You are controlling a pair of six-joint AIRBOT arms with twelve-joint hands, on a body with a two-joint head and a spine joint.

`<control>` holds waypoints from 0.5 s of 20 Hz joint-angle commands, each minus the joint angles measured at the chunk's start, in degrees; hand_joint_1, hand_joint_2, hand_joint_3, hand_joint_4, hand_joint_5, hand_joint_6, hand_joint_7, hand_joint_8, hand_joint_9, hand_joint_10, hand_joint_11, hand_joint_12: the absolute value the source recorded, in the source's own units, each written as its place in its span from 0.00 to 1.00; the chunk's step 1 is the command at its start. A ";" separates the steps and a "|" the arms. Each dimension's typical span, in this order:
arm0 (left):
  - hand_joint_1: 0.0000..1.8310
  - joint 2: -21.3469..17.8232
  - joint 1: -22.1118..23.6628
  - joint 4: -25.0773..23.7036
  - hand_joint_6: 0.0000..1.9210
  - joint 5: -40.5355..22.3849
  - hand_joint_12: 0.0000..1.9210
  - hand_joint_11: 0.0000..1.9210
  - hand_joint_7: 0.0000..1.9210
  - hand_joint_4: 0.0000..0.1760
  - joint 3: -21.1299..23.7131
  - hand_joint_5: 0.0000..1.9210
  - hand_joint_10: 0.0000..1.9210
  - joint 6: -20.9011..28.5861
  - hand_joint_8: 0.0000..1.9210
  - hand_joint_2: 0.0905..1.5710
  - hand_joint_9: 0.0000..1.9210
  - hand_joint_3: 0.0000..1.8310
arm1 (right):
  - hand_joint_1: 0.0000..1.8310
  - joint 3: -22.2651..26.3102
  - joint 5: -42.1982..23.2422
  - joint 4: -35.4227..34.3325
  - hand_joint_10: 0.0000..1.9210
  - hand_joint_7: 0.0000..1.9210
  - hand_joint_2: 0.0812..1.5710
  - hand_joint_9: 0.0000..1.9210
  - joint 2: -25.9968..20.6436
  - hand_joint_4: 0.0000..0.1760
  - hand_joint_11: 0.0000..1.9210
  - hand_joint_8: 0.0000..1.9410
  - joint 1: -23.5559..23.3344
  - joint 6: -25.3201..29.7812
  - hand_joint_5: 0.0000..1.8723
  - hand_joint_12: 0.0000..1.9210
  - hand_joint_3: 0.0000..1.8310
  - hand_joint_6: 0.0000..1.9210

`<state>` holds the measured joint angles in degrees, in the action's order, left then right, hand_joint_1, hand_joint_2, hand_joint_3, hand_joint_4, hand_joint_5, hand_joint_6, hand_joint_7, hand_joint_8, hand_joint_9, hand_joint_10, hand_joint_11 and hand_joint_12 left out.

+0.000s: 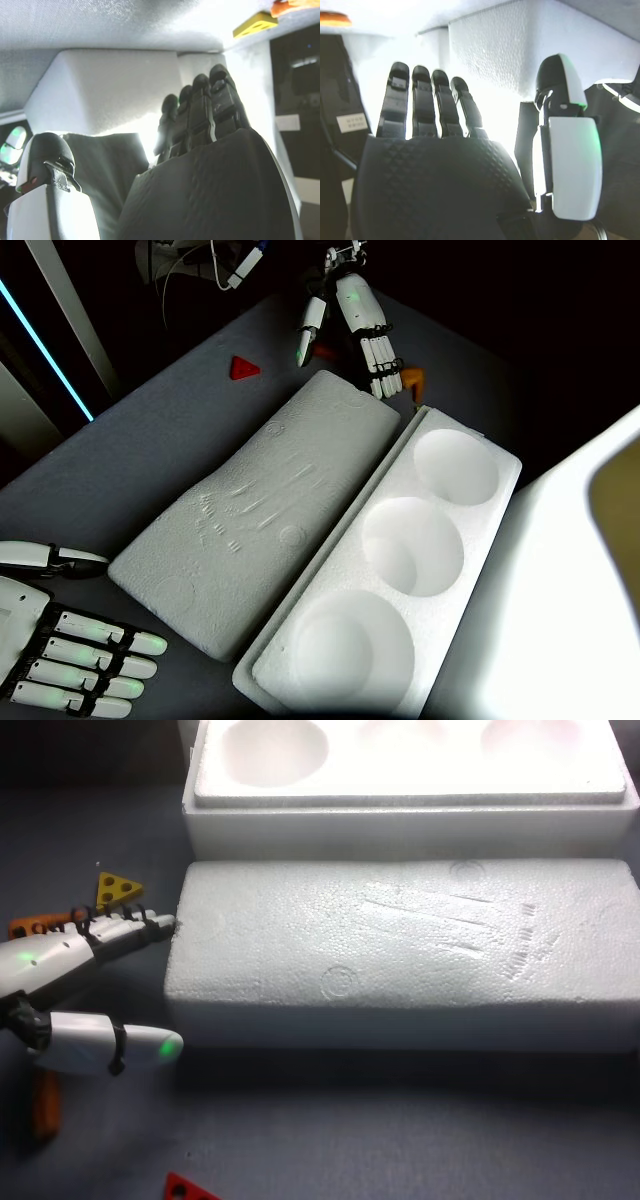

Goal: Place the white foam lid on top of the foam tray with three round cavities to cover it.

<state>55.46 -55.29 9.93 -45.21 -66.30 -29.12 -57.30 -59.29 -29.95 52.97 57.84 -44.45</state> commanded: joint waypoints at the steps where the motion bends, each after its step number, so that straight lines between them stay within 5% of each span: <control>1: 0.26 0.05 0.48 0.83 0.00 -5.56 0.00 0.00 0.00 0.00 -0.46 0.05 0.00 0.02 0.00 0.61 0.00 0.00 | 0.32 -0.86 -5.66 -0.30 0.00 0.00 0.68 0.00 -0.11 0.00 0.02 0.00 -0.73 0.91 0.00 0.01 0.00 0.00; 5: 0.26 0.88 0.51 1.33 0.01 -5.55 0.00 0.00 0.00 0.00 -0.88 0.06 0.00 0.02 0.00 0.61 0.00 0.00 | 0.32 -2.35 -4.52 -0.30 0.00 0.00 0.68 0.00 1.64 0.00 0.00 0.00 -2.29 1.41 0.00 0.15 0.00 0.00; 7: 0.25 1.73 0.64 1.65 0.00 -5.64 0.00 0.00 0.00 0.00 -1.18 0.06 0.00 0.03 0.00 0.61 0.00 0.00 | 0.31 -2.71 -4.38 -0.31 0.00 0.00 0.69 0.00 2.18 0.00 0.00 0.00 -2.82 1.43 0.00 0.50 0.00 0.00; 10: 0.24 2.81 0.83 1.78 0.01 -6.34 0.00 0.00 0.00 0.00 -1.42 0.06 0.00 0.55 0.00 0.62 0.00 0.00 | 0.28 -2.77 -4.40 -0.38 0.01 0.01 0.71 0.02 2.49 0.00 0.00 0.00 -3.05 1.60 0.02 0.66 0.00 0.00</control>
<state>58.19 -54.92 12.10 -44.93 -67.57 -28.80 -59.70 -57.56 -31.16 55.83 55.18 -43.33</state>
